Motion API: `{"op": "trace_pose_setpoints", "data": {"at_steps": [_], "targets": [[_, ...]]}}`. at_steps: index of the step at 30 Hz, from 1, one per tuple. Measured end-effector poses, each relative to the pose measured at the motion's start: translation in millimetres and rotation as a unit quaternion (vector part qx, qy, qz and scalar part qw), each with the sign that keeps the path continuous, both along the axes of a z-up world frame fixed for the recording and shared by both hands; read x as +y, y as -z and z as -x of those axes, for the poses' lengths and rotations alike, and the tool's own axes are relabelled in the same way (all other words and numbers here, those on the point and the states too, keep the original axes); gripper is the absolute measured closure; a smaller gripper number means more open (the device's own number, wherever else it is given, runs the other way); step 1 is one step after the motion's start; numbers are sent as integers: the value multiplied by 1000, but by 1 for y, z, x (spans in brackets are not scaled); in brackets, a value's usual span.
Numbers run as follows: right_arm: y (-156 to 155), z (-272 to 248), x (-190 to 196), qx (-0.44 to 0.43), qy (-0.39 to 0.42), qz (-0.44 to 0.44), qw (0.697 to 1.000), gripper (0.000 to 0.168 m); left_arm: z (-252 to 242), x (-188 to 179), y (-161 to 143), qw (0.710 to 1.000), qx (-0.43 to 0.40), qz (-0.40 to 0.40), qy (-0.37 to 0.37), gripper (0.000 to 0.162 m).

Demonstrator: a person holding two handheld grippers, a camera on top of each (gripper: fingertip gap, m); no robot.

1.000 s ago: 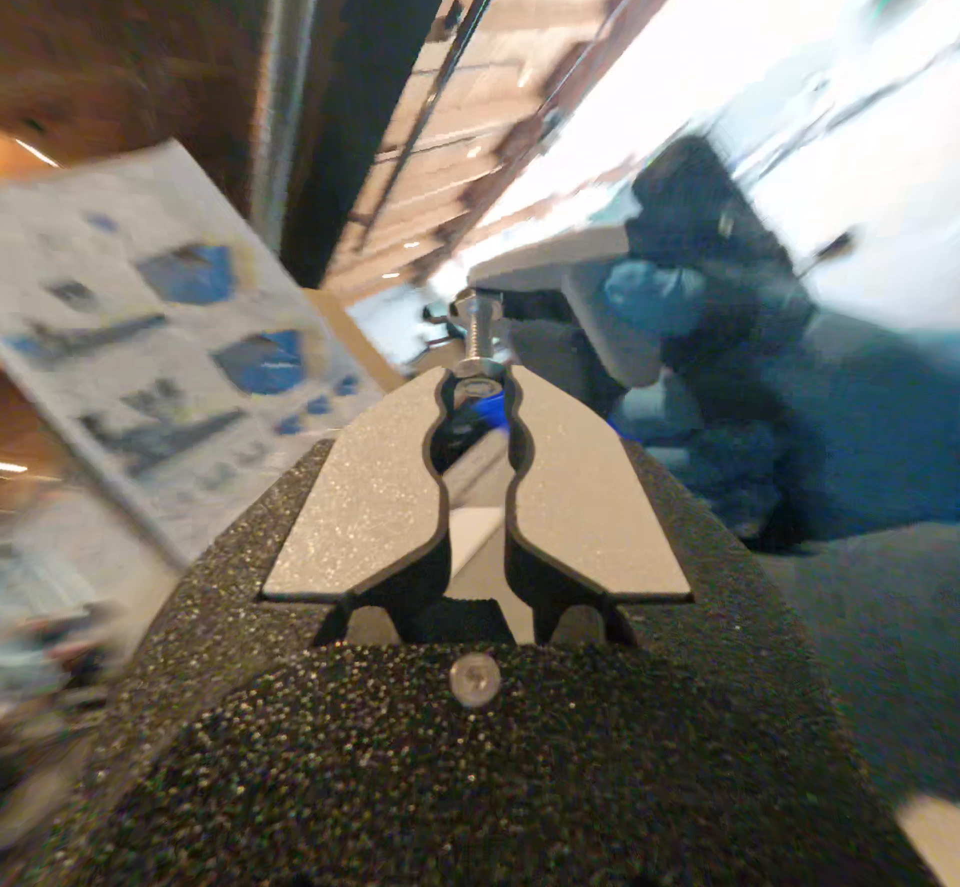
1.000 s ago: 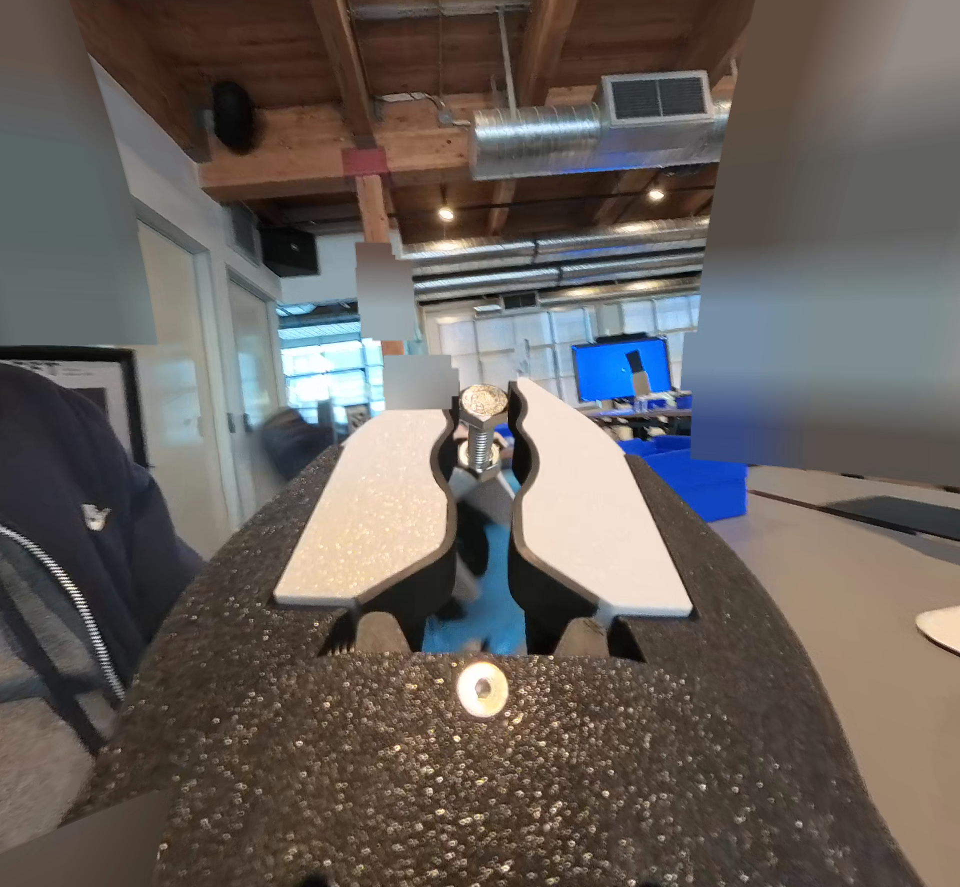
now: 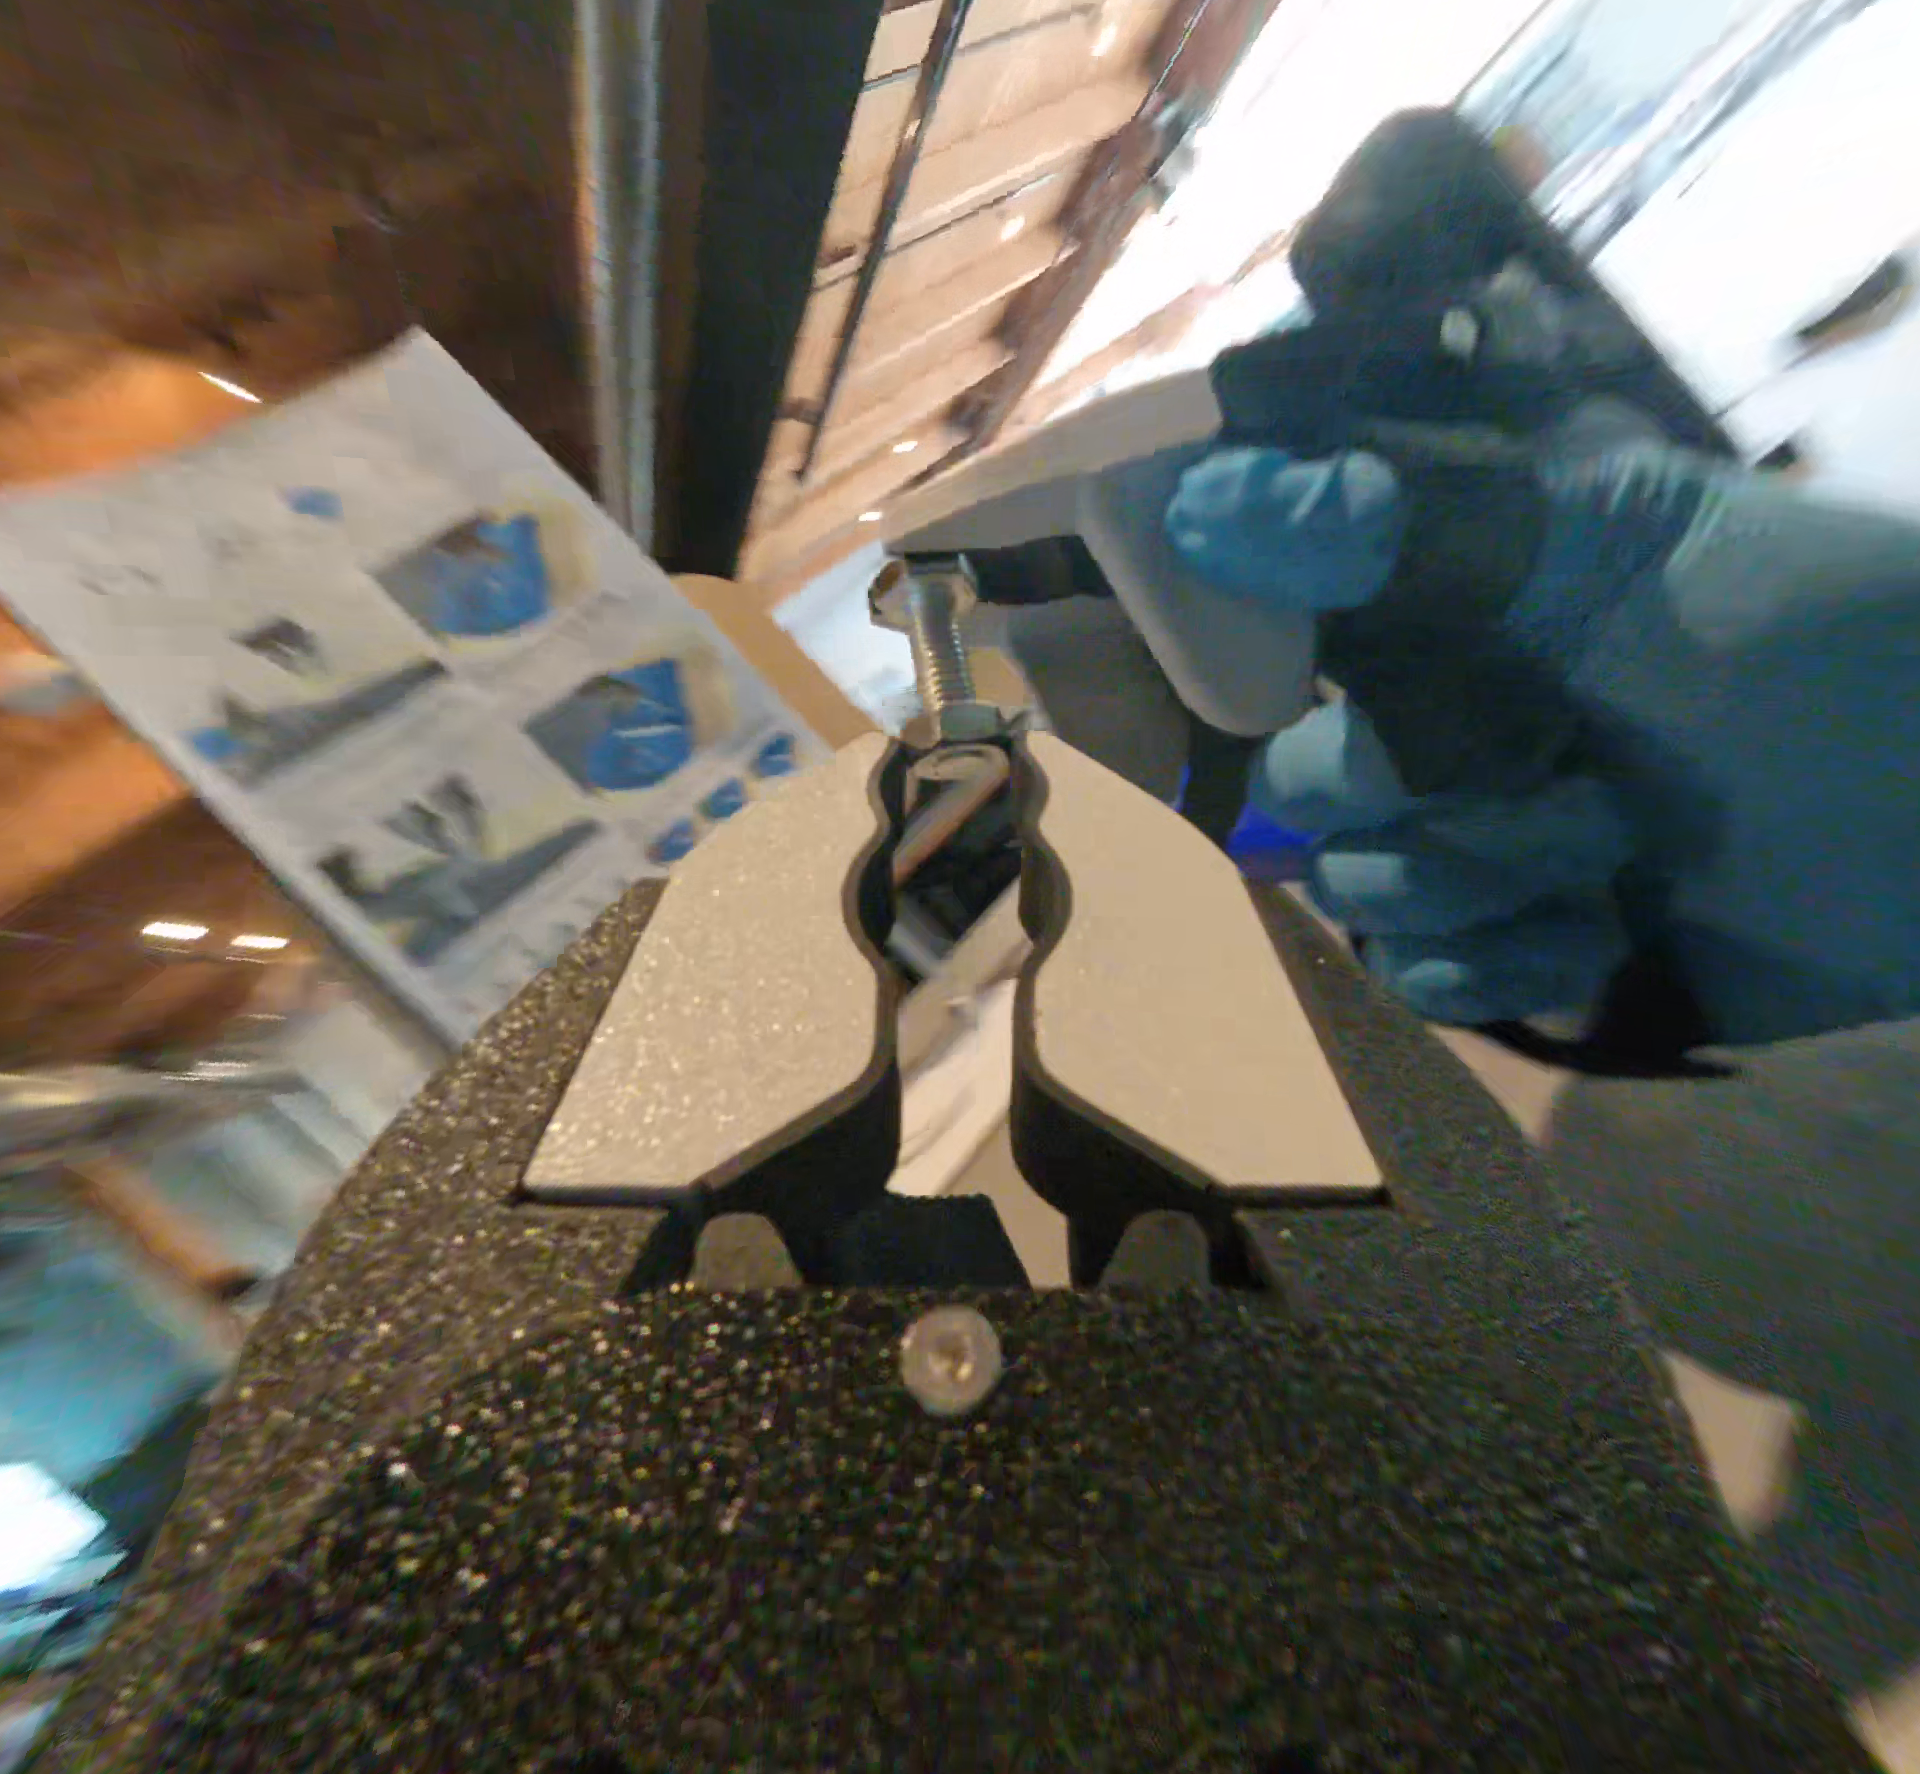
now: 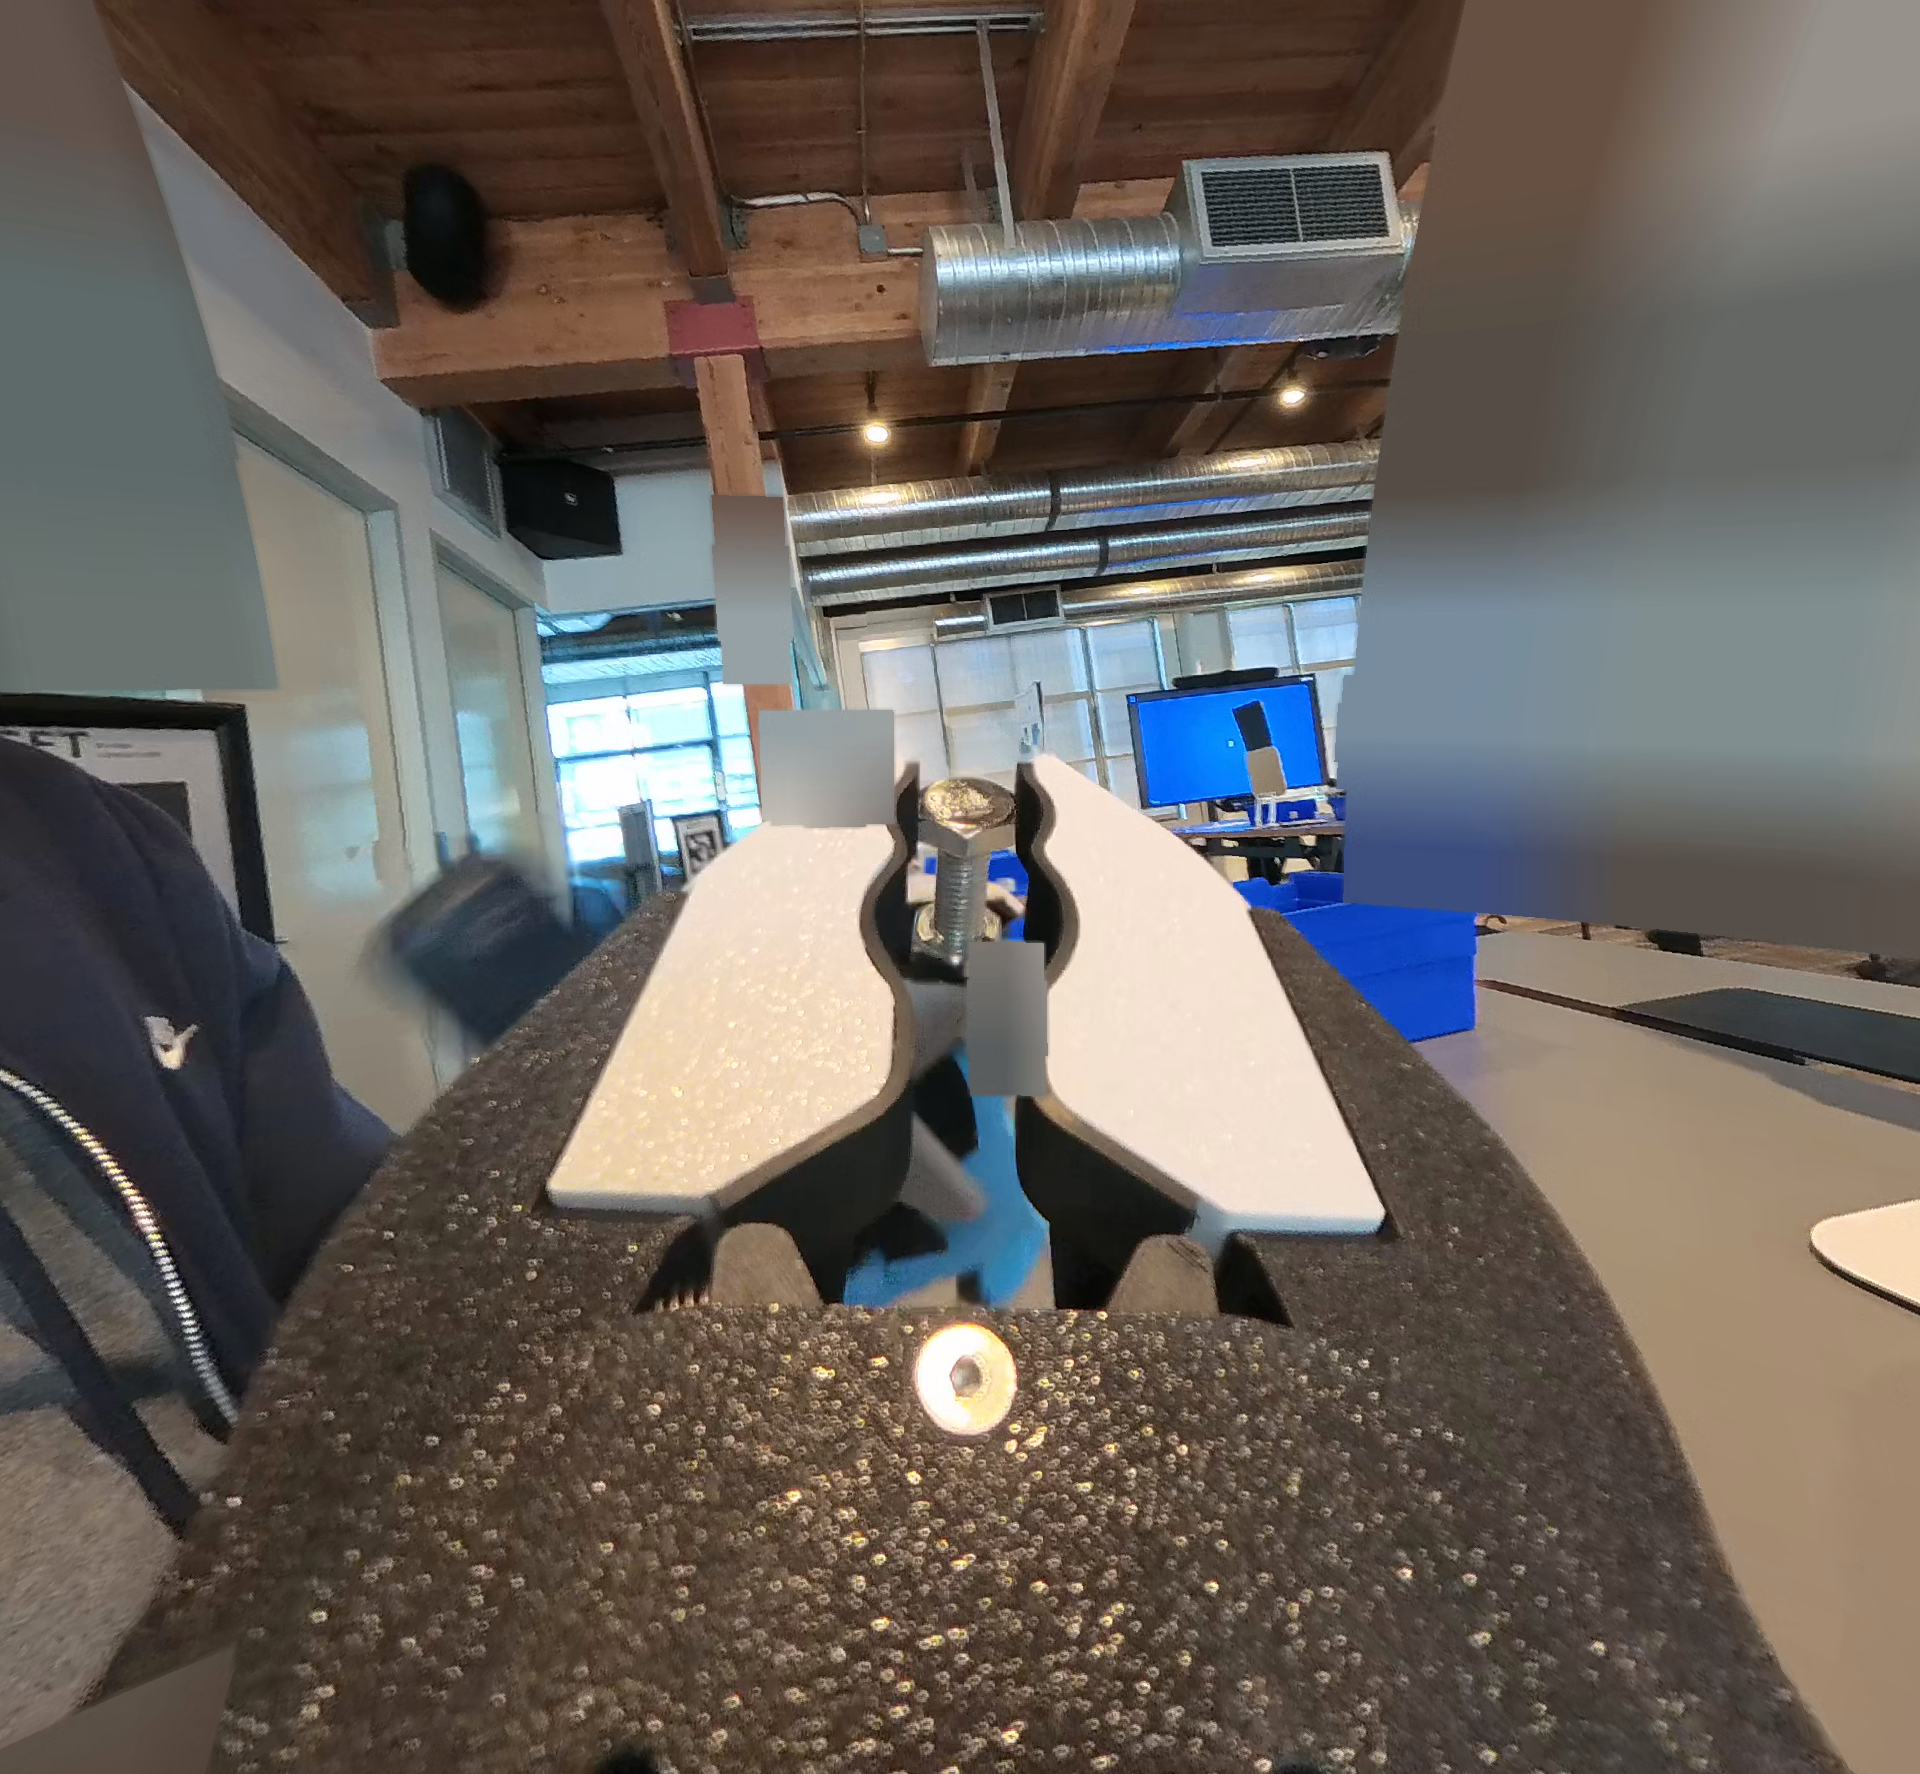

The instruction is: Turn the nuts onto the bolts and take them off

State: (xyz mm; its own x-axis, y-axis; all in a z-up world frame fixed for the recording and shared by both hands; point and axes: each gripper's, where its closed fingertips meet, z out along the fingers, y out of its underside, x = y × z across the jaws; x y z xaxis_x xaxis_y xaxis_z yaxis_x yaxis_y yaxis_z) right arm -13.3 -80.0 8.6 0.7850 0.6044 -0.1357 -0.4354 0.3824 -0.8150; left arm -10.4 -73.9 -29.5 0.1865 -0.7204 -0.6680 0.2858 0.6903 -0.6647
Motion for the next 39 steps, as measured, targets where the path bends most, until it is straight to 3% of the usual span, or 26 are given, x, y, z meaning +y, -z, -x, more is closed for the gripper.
{"op": "trace_pose_setpoints", "data": {"at_steps": [3,5,9,13,20,28,31,34,39], "targets": [[0,-2,0,0,6,0,1000,151,-2,0,2,993,-10,-87,-77,142],[0,-2,-1,1,8,-2,1000,151,-2,-6,2,995,-12,-82,-56,133],[-1,-5,-2,9,8,-5,1000,149,5,-16,-4,997,-2,34,76,129],[-1,-6,-2,12,6,-7,1000,152,6,-23,-4,951,53,201,227,133],[-2,-3,-3,11,-2,-9,1000,151,1,-8,-2,907,82,316,265,130],[-2,1,-3,6,-11,-9,1000,151,-3,-16,6,881,124,346,299,134],[-1,3,-2,2,-13,-7,1000,151,-2,-20,7,878,130,340,311,145],[-1,4,-2,2,-12,-7,1000,151,-1,-19,6,888,123,325,301,145],[-1,4,-2,-2,-11,-6,1000,151,0,-14,5,925,108,267,248,145]]}}
